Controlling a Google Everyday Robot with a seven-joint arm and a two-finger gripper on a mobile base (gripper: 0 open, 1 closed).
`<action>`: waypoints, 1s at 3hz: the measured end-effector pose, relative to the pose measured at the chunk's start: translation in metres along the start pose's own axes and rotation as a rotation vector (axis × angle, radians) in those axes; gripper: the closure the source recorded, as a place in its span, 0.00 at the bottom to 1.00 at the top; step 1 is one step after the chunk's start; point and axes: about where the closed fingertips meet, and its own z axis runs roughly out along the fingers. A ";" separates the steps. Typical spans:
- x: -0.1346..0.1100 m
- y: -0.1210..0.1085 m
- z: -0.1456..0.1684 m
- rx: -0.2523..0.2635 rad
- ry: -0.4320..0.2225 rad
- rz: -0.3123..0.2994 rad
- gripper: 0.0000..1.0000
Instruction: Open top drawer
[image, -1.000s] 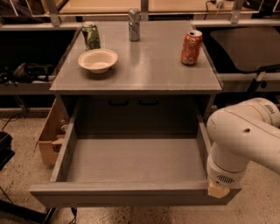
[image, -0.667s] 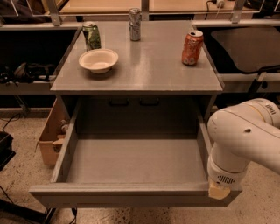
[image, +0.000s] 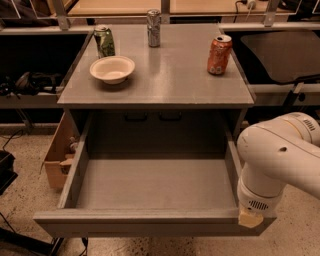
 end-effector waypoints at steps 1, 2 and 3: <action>0.000 0.000 0.000 0.000 0.000 0.000 0.12; 0.009 -0.016 -0.018 -0.007 -0.014 0.021 0.00; 0.048 -0.042 -0.058 -0.064 -0.034 0.083 0.00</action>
Offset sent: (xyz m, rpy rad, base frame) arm 0.0821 -0.0782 0.1146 0.0933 -0.0021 -0.1343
